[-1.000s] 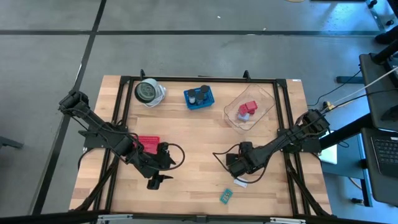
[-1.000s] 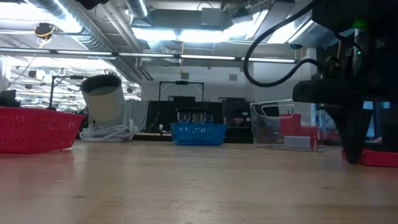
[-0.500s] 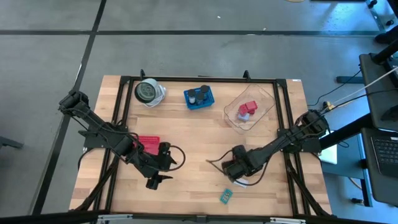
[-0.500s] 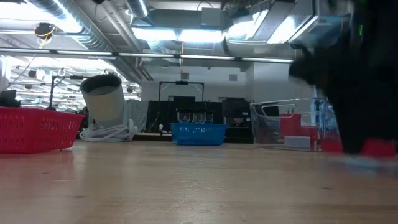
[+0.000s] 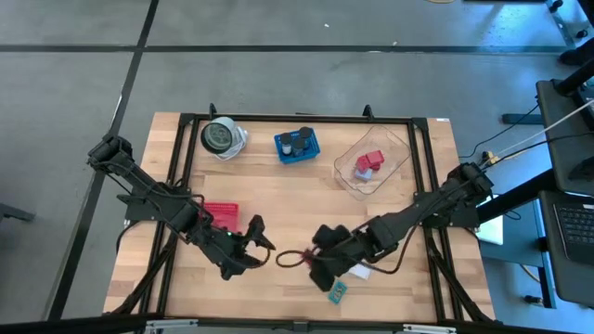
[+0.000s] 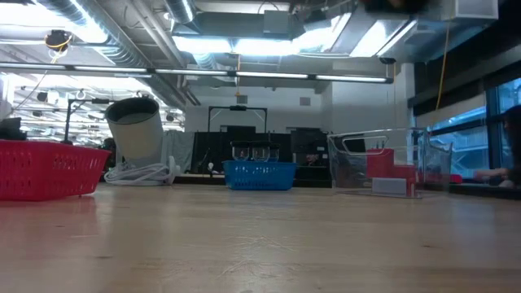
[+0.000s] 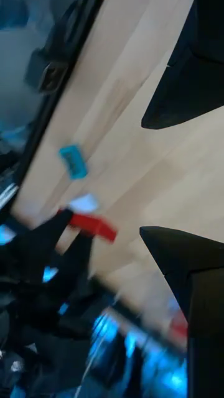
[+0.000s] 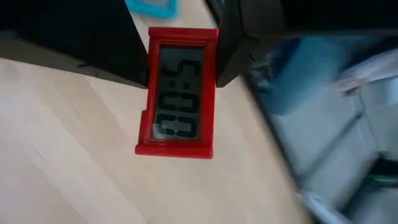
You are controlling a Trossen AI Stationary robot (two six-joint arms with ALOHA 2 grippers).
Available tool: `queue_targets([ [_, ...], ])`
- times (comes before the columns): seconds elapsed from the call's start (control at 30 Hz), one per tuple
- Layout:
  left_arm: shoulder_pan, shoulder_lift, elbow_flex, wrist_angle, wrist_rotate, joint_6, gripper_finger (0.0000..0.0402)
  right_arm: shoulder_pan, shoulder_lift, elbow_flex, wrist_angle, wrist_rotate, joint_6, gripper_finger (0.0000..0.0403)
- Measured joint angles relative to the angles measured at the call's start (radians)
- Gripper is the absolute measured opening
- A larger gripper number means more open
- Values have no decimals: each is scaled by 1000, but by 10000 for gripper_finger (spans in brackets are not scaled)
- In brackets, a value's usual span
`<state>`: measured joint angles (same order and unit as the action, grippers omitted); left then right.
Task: Pick & Place Office items
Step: Put the red digital clock into the red basket
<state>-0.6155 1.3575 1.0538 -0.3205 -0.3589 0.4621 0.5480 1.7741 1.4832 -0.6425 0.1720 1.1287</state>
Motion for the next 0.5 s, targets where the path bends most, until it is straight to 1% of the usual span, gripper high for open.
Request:
queue_targets([
  [0.13,0,0,0,135,-18,143,266,-3,-2,58,113,1,-154,177],
  [0.23,0,0,0,227,-16,216,266,-13,-2,73,148,-7,-209,167],
  [0.3,0,0,0,275,-16,235,266,-22,-2,78,154,-8,-231,161],
  [0.37,0,0,0,306,-16,228,266,-30,-2,78,149,-30,-272,160],
  [0.5,5,0,0,310,22,218,266,-38,-2,78,187,-60,-360,171],
])
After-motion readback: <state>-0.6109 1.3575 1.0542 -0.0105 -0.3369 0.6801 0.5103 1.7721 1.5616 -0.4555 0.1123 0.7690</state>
